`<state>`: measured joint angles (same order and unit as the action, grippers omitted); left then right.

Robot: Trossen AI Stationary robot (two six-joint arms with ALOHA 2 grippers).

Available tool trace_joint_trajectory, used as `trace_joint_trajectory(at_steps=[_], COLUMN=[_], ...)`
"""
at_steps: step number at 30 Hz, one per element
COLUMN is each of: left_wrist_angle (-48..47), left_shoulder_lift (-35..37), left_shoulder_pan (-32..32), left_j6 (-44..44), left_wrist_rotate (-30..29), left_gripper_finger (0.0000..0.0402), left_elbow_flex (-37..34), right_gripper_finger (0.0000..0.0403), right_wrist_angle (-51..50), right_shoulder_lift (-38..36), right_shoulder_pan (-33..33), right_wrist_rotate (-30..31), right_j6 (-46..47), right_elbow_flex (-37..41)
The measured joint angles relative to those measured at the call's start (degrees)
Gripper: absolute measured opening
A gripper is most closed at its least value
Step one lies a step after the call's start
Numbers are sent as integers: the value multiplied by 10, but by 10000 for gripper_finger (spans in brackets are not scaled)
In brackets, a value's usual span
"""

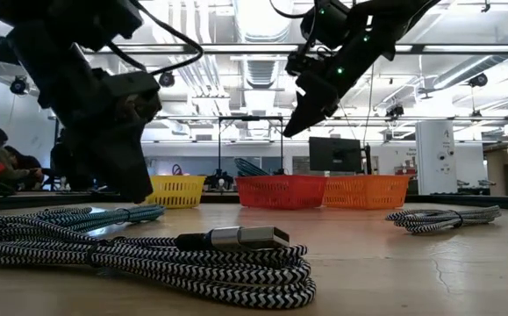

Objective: Pick & Place USB Port
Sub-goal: Put the black blue USB cable into the red bin

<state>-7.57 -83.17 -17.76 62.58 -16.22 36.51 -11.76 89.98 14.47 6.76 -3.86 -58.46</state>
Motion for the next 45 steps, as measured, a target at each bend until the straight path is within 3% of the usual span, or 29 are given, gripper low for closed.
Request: trace_joint_trajectory(at_steps=[16, 20, 25, 30, 37, 40, 45], left_wrist_angle=[71, 71, 85, 166, 183, 181, 181], left_shoulder_lift=[-96, -101, -80, -41, 34, 50, 39], left_shoulder_pan=[1, 4, 4, 4, 8, 8, 8], left_j6=[11, 36, 26, -53, -131, -171, -210], left_wrist_rotate=[-7, -7, -39, -77, -143, -130, -55], left_gripper_finger=[96, 77, 10, 1, 0, 0, 0], left_elbow_flex=[2, 2, 1, -1, -1, -1, -1], right_gripper_finger=[119, 111, 105, 107, 114, 110, 102], right_wrist_angle=[1, 1, 1, 0, 11, 34, 92], right_shoulder_lift=[1, 1, 1, -10, -113, -155, -188], right_shoulder_pan=[0, 0, 0, -10, -9, -10, -10], right_wrist_rotate=[-11, -13, -54, -106, -117, -147, -196], right_j6=[-8, -6, -15, -26, -37, -37, -24], right_elbow_flex=[6, 6, 6, 6, 16, 43, 116])
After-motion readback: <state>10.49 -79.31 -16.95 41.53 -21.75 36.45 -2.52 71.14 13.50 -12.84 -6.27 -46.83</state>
